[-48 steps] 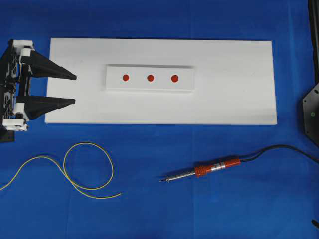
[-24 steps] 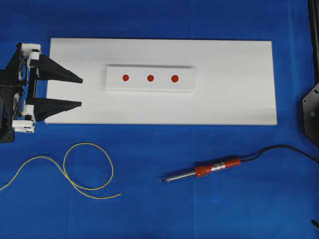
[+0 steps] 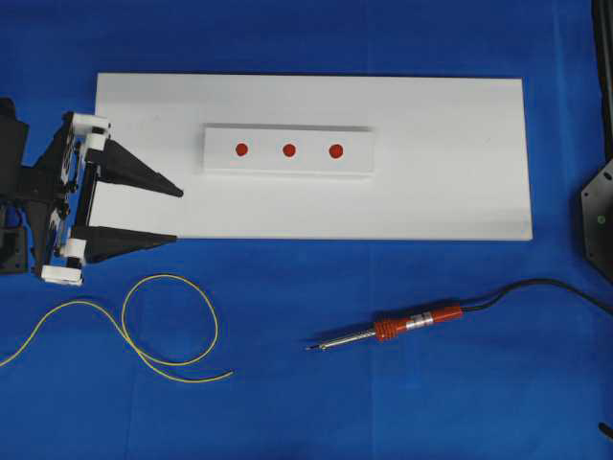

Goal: Touch the tip of the soldering iron to the tip of the solder at the mark.

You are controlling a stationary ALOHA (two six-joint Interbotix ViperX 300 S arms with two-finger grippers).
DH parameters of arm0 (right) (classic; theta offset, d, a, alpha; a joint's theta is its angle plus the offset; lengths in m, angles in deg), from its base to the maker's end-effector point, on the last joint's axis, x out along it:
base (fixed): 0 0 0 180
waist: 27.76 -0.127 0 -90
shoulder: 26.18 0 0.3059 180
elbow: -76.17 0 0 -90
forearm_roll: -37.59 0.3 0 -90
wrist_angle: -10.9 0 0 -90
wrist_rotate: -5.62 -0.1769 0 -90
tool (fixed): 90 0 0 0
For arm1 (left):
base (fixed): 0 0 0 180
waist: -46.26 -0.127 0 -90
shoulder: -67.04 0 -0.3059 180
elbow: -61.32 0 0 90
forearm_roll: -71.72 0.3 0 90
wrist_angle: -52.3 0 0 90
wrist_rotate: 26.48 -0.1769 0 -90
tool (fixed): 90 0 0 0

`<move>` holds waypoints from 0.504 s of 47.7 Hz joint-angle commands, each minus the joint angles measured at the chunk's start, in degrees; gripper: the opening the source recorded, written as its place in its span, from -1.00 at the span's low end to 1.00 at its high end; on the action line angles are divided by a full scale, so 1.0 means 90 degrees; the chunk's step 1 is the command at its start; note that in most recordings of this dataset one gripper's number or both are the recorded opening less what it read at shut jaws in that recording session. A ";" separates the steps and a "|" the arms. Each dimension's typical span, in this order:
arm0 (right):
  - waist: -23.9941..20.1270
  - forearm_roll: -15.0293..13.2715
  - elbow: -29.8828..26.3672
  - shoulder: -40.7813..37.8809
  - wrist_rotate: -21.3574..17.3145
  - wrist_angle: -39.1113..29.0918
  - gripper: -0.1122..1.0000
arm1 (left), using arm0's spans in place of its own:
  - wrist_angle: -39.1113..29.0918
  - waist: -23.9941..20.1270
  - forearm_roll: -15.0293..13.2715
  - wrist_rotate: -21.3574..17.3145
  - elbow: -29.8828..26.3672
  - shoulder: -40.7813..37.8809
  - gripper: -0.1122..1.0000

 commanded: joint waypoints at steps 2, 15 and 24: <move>0.0010 -0.0010 -0.0156 -0.0029 0.0010 -0.0010 0.35 | 0.0186 -0.0303 0.0010 -0.0176 -0.0127 0.0078 0.20; 0.0010 -0.0010 -0.0156 -0.0029 0.0010 -0.0010 0.35 | 0.0215 -0.1250 0.0010 -0.0127 -0.0088 0.0273 0.20; 0.0010 -0.0010 -0.0156 -0.0020 0.0010 -0.0010 0.35 | -0.0156 -0.1270 0.0010 0.0107 0.0049 0.0576 0.20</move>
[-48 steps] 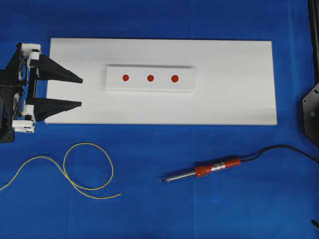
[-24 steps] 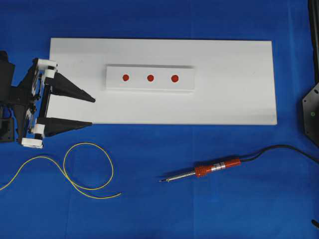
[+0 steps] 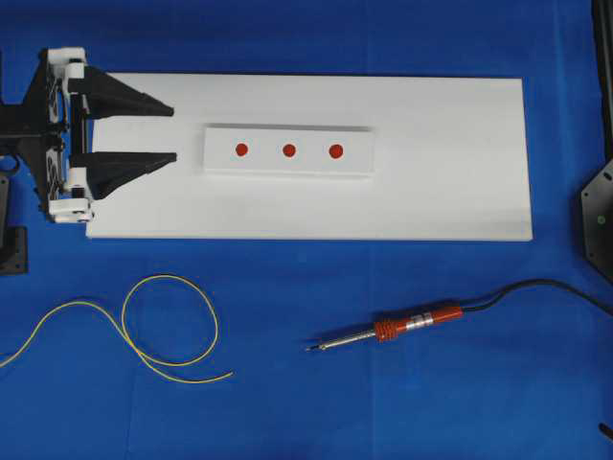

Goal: Touch the tip of the soldering iron to the tip of the solder at the mark.

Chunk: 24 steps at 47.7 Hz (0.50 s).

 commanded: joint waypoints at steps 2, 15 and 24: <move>0.0010 -0.0010 -0.0156 -0.0039 0.0010 -0.0010 0.35 | -0.0332 -0.0020 0.0010 0.0088 0.0020 0.0215 0.20; 0.0010 -0.0010 -0.0156 -0.0039 0.0010 -0.0010 0.35 | -0.1631 -0.0029 0.0010 0.0439 0.0186 0.0937 0.20; 0.0010 -0.0010 -0.0156 -0.0029 0.0010 -0.0010 0.35 | -0.1885 -0.0029 0.0010 0.0557 0.0244 0.1377 0.20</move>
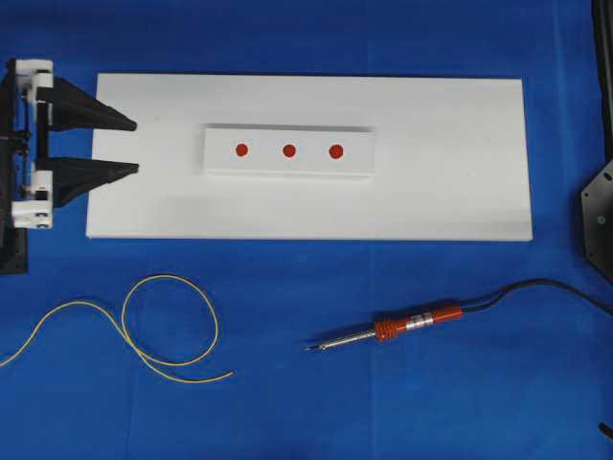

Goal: Touch the tip of the soldering iron to the tip of the solder at the mark.

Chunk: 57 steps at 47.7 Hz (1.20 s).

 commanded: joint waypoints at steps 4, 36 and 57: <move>0.0010 -0.0010 -0.0156 -0.0029 0.0010 -0.0010 0.34 | -0.0107 -0.0020 0.0010 0.0000 -0.0010 0.0273 0.20; 0.0010 -0.0010 -0.0156 -0.0020 0.0010 -0.0010 0.35 | -0.2373 -0.0020 0.0010 0.0000 0.0527 0.0449 0.20; 0.0010 -0.0010 -0.0156 -0.0029 0.0010 -0.0010 0.35 | -0.2813 -0.0020 -0.0010 0.0234 0.0693 0.0781 0.20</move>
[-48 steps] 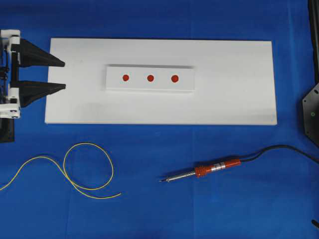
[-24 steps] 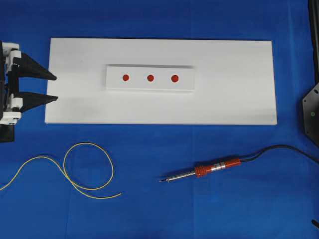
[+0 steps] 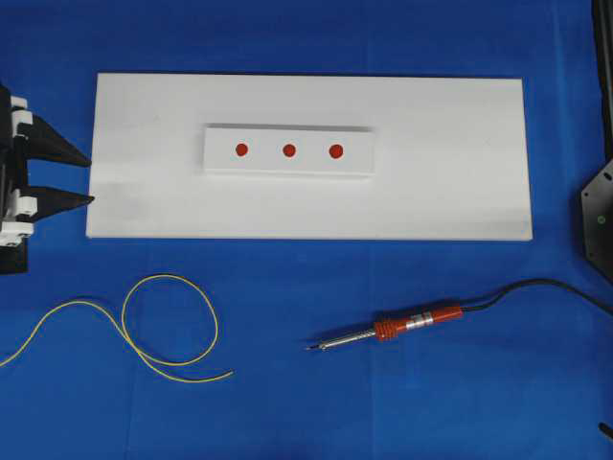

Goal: Touch the tip of the soldering iron to the tip of the solder at the mark.

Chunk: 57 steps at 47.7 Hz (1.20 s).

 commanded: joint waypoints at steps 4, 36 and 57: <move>0.0010 -0.0010 -0.0156 -0.0020 0.0000 -0.0010 0.35 | -0.0029 -0.0010 -0.0010 0.0186 -0.0020 0.0146 0.20; 0.0010 -0.0010 -0.0156 -0.0029 0.0010 -0.0010 0.35 | -0.0723 -0.0010 0.0020 0.1211 0.0059 0.1240 0.20; 0.0010 -0.0010 -0.0156 -0.0029 0.0000 -0.0010 0.35 | -0.2158 -0.0010 0.0029 -0.0254 -0.0303 0.2227 0.20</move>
